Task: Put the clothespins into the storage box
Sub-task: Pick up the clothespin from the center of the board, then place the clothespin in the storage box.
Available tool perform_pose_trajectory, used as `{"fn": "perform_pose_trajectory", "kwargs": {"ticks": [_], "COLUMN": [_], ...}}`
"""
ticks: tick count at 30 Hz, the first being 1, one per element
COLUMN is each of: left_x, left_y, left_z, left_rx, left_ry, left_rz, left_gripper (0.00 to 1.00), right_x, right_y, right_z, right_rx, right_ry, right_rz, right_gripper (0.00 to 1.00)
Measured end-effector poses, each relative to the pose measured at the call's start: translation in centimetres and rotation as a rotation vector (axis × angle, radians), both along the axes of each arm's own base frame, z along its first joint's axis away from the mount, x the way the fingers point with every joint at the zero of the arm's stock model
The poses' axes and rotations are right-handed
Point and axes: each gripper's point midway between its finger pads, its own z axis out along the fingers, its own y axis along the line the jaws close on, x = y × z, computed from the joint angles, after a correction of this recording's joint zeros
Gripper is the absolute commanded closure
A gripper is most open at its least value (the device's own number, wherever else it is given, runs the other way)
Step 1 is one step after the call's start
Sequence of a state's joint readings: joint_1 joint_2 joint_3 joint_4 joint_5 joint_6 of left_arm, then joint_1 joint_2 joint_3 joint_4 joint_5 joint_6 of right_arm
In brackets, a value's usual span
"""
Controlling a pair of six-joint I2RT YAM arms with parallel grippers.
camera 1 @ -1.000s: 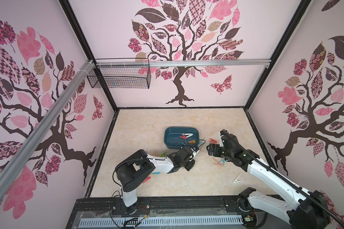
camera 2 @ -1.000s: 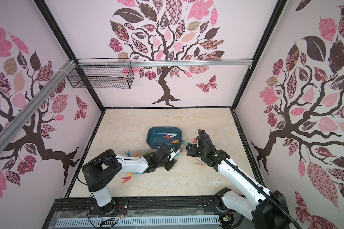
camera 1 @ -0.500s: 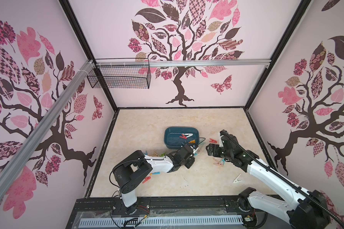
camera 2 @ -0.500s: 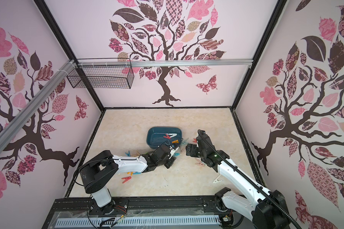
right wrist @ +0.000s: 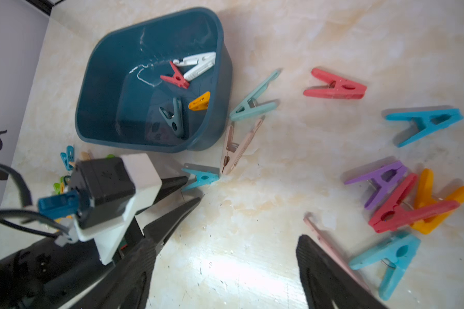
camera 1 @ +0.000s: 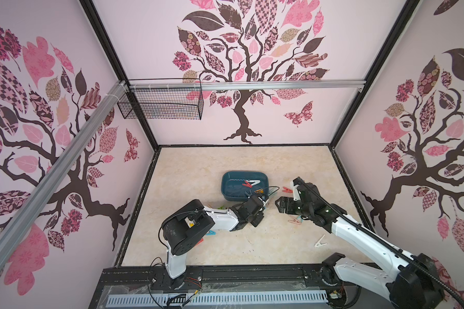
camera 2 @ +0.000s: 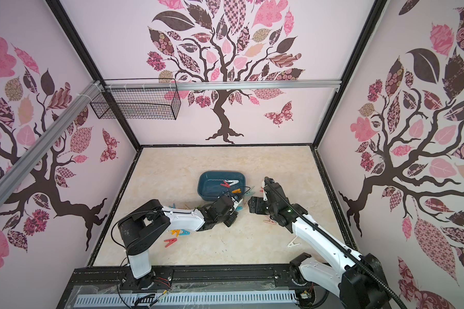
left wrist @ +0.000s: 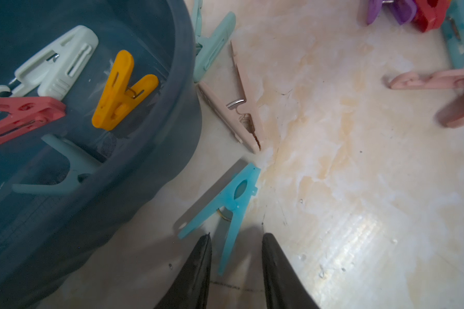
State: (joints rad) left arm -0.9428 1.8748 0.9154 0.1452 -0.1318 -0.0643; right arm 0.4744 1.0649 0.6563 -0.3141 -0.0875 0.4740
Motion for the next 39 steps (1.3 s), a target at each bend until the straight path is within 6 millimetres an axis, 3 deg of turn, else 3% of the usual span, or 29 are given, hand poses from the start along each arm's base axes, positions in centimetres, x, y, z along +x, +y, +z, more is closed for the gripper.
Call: {"fn": "perform_pose_trajectory", "kwargs": {"ticks": [6,13,16,20,25,28,31,35,39], "left_x": [-0.1,-0.7,-1.1,-1.1,2.7,5.6,7.9,11.0,12.9], "left_y": [-0.2,-0.5,-0.5,-0.2,4.0,6.7,8.0,9.8,11.9], "left_z": [0.0,0.8,2.9,7.7,12.0,13.6,14.3,13.2,10.2], "left_rx": [-0.003,-0.024,-0.053,-0.138,-0.237,-0.265,-0.278,-0.283,-0.254], "left_ry": [0.003,0.021,0.018,-0.009,-0.002,-0.013,-0.013,0.015,0.069], "left_rz": [-0.017,-0.046,-0.059,-0.053,0.098,0.199,0.262,0.352,0.434], "left_gripper": [0.86,0.98,0.99,0.98,0.97,0.97,0.97,0.96,0.90], "right_x": [-1.4,-2.3,-2.5,-2.9,-2.6,-1.9,-0.7,1.7,4.5], "right_y": [0.1,-0.1,-0.2,0.1,1.6,3.2,5.2,7.6,8.9], "right_z": [-1.3,-2.1,-2.4,-2.5,-1.6,-0.9,-0.6,-0.3,0.1], "right_rx": [-0.006,-0.021,-0.033,-0.034,-0.016,-0.017,-0.013,-0.005,-0.019], "right_ry": [0.070,0.118,0.132,0.147,0.144,0.124,0.112,0.090,0.060], "right_rz": [0.038,0.045,0.053,0.088,0.147,0.188,0.219,0.232,0.212], "right_gripper": [0.14,0.14,0.14,0.16,0.17,0.17,0.17,0.17,0.18]}}
